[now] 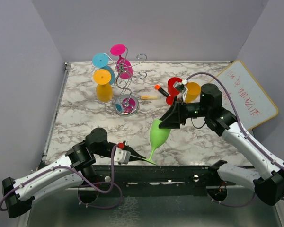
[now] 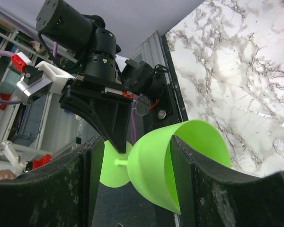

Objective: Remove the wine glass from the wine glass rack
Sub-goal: Place the wine glass at the center of the board.

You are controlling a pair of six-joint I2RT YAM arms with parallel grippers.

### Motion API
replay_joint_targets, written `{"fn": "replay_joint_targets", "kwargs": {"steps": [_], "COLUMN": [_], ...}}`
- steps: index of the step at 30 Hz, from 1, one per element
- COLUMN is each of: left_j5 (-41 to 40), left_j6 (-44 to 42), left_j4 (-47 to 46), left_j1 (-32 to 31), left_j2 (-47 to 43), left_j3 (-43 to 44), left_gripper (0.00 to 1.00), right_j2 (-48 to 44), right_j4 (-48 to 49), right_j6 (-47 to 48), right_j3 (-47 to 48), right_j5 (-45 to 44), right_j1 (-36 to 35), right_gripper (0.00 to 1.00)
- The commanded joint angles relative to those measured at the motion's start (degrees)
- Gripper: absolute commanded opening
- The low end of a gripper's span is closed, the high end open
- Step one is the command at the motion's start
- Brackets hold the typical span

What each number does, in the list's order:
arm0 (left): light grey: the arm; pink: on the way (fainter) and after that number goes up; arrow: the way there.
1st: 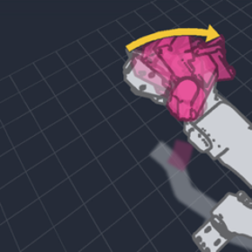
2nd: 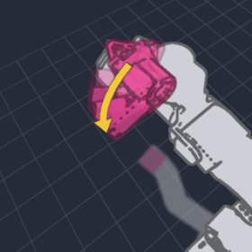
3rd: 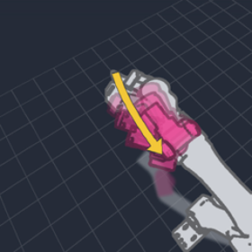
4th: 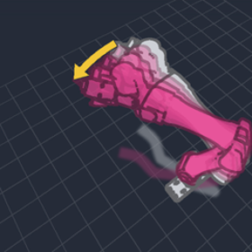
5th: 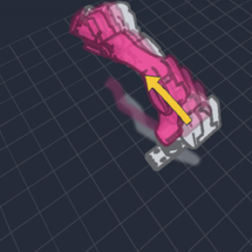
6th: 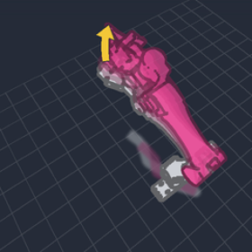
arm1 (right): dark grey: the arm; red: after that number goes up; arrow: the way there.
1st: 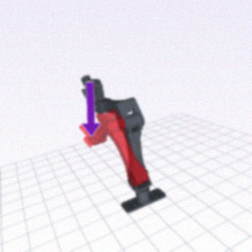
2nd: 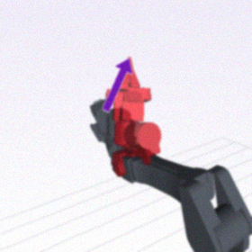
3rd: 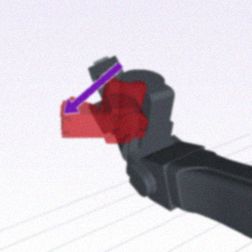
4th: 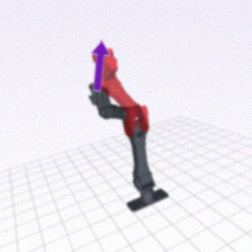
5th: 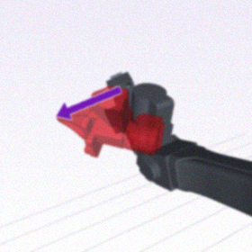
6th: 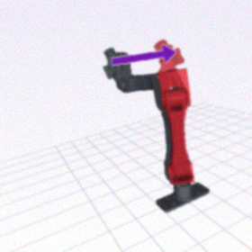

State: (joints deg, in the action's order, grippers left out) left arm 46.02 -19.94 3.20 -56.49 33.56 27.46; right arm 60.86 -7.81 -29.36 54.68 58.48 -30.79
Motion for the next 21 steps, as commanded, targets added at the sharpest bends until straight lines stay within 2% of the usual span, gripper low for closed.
{"fn": "replay_joint_targets", "kwargs": {"steps": [1,9,12,16,21], "left_j5": [-0.59,0.07,1.26,2.24,0.21], "left_j6": [-5.05,-6.81,-7.94,-9.24,-9.95], "left_j4": [5.44,6.10,6.40,7.79,10.50], "left_j1": [-0.02,-0.03,-0.02,-0.02,-0.02], "left_j2": [-1.00,-1.32,1.03,2.20,1.47], "left_j3": [2.19,3.87,6.84,8.09,7.54], "left_gripper": [0.00,0.00,0.00,0.00,0.00], "right_j2": [-0.26,0.60,0.58,2.12,2.44], "right_j4": [-6.97,-12.16,-8.88,-10.04,-10.23], "right_j6": [2.15,5.22,3.81,4.08,4.76], "right_j3": [3.35,3.97,2.03,2.95,3.98], "right_j5": [4.21,3.07,3.17,1.41,3.91], "right_j1": [-0.33,-0.33,-0.33,-0.33,-0.31], "right_gripper": [0.61,0.63,0.64,0.64,0.60]}}
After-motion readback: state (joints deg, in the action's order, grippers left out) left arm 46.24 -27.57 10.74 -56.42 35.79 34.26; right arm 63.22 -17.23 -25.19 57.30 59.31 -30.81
